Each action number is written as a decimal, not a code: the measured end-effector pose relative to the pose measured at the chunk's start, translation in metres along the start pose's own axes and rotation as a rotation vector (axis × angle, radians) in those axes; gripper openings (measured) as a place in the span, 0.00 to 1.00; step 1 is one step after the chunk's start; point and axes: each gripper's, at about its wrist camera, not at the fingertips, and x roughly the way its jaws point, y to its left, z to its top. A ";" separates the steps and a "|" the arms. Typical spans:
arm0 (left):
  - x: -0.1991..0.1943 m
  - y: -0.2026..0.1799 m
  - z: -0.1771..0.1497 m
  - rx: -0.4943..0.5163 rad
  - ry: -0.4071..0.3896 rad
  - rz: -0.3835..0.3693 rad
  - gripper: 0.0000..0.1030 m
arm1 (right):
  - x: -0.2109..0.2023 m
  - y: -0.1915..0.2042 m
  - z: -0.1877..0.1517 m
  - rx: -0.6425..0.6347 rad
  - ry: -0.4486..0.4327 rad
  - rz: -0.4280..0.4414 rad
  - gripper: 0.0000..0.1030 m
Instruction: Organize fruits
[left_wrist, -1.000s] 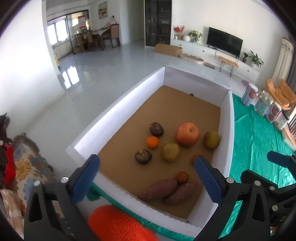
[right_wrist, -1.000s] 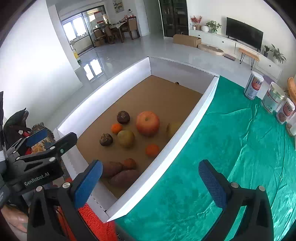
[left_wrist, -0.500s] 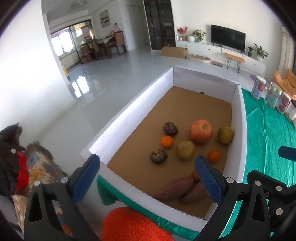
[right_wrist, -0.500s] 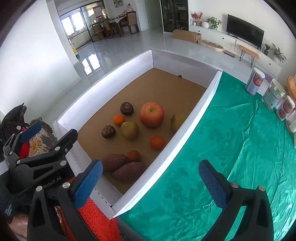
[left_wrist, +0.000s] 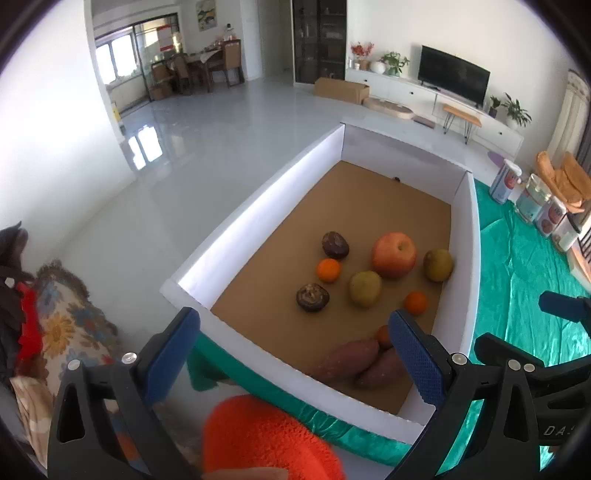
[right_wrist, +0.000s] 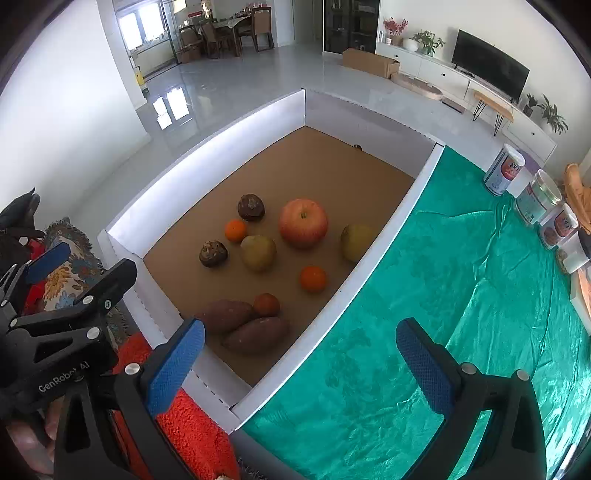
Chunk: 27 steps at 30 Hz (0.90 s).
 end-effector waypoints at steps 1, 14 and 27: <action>0.000 0.002 0.000 -0.002 -0.001 0.003 0.99 | -0.001 0.001 0.000 0.000 -0.001 -0.003 1.00; -0.017 0.022 0.006 -0.033 -0.013 -0.003 0.99 | -0.014 0.020 0.007 -0.025 -0.016 0.020 1.00; -0.014 0.026 0.006 -0.033 -0.005 0.005 0.99 | -0.016 0.025 0.007 -0.035 -0.013 0.008 1.00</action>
